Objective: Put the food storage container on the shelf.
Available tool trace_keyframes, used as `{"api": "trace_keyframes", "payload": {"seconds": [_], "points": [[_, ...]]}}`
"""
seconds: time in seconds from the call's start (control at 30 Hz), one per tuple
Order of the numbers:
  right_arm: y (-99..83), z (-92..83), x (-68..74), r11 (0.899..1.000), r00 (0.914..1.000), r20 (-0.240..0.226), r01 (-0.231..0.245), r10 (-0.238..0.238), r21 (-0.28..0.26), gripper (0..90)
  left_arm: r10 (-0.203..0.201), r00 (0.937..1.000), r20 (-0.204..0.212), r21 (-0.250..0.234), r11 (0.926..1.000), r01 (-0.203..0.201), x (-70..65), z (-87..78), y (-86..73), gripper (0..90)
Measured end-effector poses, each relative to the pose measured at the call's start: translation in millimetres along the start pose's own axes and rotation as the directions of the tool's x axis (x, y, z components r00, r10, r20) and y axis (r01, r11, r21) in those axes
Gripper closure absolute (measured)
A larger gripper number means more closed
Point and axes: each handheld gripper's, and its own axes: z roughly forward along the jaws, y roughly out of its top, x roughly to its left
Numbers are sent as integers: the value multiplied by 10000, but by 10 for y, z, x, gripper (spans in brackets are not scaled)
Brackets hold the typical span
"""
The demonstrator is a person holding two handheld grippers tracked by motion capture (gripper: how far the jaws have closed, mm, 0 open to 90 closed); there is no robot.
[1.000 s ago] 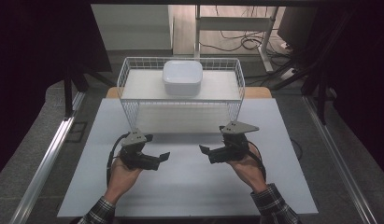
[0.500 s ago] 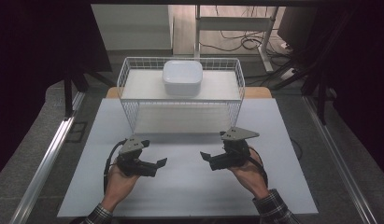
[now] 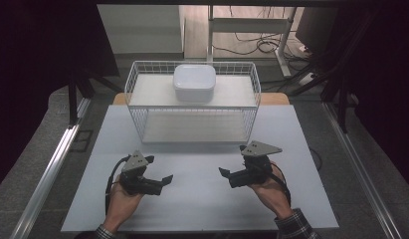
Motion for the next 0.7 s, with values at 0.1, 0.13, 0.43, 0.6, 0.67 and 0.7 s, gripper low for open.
{"api": "trace_keyframes", "payload": {"seconds": [0.1,0.13,0.43,0.6,0.67,0.7], "points": [[-56,-48,-15,10000,10000,28,-70,70,19,0,7,10000,-69,6,10000,-7,-3,-32,-31,37],[-96,-83,-28,9999,9999,71,-141,141,24,0,-25,10000,-87,-21,10000,25,-6,-55,-53,37],[-257,-225,-114,9989,9985,282,-469,471,-66,0,-102,9998,-197,73,9999,103,3,-126,-144,34],[-332,-281,-139,9988,9980,399,-491,492,-52,0,-139,9994,-320,157,9998,144,23,-180,-216,34],[-350,-289,-144,9987,9979,415,-502,503,-39,0,-134,9994,-331,179,9997,140,25,-187,-227,34],[-368,-295,-149,9987,9977,438,-508,508,-16,0,-133,9993,-363,205,9997,140,26,-195,-238,34]]}}
